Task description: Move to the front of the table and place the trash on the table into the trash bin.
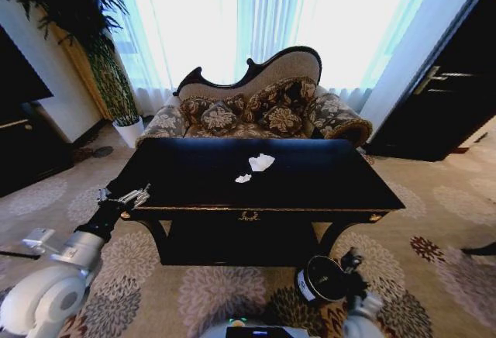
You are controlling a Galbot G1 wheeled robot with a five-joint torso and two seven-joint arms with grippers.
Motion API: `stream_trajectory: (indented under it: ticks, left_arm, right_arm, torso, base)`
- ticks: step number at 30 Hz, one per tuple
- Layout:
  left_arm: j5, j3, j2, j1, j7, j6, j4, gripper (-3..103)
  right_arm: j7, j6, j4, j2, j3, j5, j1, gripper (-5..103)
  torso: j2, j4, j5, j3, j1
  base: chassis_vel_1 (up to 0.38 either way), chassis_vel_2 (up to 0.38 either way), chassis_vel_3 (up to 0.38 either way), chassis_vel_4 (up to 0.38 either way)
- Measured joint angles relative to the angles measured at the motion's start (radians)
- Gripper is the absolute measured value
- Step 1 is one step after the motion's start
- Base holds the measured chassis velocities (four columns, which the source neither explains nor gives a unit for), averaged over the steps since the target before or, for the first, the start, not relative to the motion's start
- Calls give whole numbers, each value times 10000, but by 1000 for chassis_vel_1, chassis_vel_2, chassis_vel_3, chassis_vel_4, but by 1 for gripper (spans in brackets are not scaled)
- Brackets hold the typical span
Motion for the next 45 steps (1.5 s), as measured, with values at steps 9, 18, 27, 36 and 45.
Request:
stream_trajectory:
  ticks: [9, 18, 27, 36, 45]
  left_arm:
    - [0, 0, 0, 0, 0, 0, 0, 100]
    - [0, 0, 1, 0, 0, 0, 0, 100]
    - [0, 0, 0, 0, 0, 0, 0, 100]
    - [0, 0, 0, 0, 0, 0, 0, 100]
    - [0, 0, 0, 0, 0, 0, 0, 100]
  right_arm:
    - [265, 823, -3291, -71, -868, -1031, 1324, 0]
    - [260, 701, -4493, -68, -1269, -1354, 2434, 0]
    - [224, 552, -4884, -177, -1269, -1107, 2856, 0]
    - [133, 420, -4741, -220, -1230, -1006, 2801, 13]
    - [123, 389, -4601, -244, -1200, -945, 2729, 51]
  torso:
    - [0, -3, 2, 0, 0]
    - [-1, 0, 3, 0, 0]
    - [0, 0, 2, 0, 0]
    - [-1, 0, 3, 0, 0]
    - [0, -1, 3, 0, 0]
  base:
    - [0, 0, 0, 0]
    - [0, 0, 0, 0]
    - [0, 0, 0, 0]
    - [0, 0, 0, 0]
    - [0, 0, 0, 0]
